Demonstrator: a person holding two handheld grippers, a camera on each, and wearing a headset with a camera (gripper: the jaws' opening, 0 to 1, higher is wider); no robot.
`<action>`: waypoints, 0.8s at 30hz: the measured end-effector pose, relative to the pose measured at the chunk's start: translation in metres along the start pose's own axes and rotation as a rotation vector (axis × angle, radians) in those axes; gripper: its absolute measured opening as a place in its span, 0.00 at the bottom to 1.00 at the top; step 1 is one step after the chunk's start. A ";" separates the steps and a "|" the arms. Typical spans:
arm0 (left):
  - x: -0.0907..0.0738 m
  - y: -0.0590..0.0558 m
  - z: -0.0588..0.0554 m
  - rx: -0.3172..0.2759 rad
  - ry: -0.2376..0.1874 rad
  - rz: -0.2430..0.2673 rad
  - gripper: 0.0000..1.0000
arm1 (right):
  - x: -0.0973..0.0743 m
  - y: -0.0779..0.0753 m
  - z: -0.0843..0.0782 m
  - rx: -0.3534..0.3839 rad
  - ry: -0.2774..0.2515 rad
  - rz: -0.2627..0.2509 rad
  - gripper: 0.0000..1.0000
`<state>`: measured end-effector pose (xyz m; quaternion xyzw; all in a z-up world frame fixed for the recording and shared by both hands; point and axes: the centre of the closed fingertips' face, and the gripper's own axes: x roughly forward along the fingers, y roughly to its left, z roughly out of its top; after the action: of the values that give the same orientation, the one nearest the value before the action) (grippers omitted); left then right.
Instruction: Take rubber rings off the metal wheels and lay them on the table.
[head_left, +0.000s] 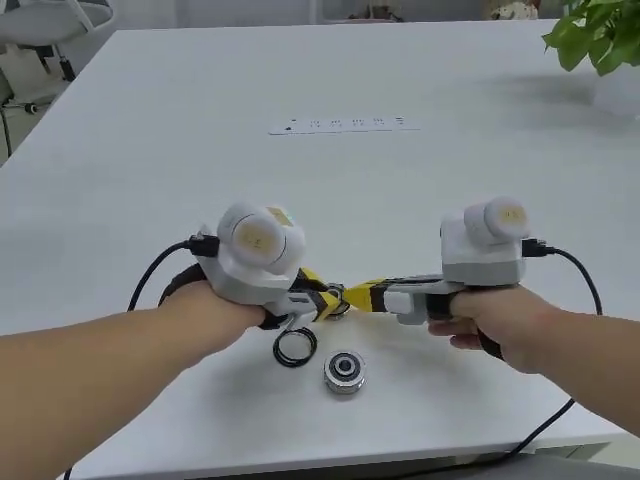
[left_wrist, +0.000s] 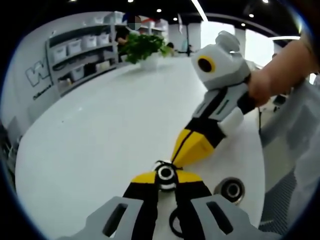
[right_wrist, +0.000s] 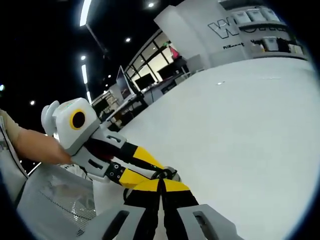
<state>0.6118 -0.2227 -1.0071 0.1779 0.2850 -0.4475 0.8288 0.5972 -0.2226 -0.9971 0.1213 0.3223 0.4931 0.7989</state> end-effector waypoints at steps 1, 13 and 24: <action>0.000 0.000 0.000 0.001 0.000 0.000 0.12 | 0.001 0.001 -0.001 -0.009 0.004 0.003 0.00; 0.000 0.000 0.000 0.002 -0.005 -0.002 0.12 | -0.001 0.008 0.005 0.017 -0.017 0.061 0.00; 0.000 -0.001 0.000 0.000 0.001 -0.006 0.13 | -0.004 0.009 0.006 0.052 -0.021 0.089 0.00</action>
<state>0.6112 -0.2232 -1.0068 0.1771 0.2861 -0.4496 0.8274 0.5934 -0.2211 -0.9863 0.1612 0.3210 0.5182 0.7762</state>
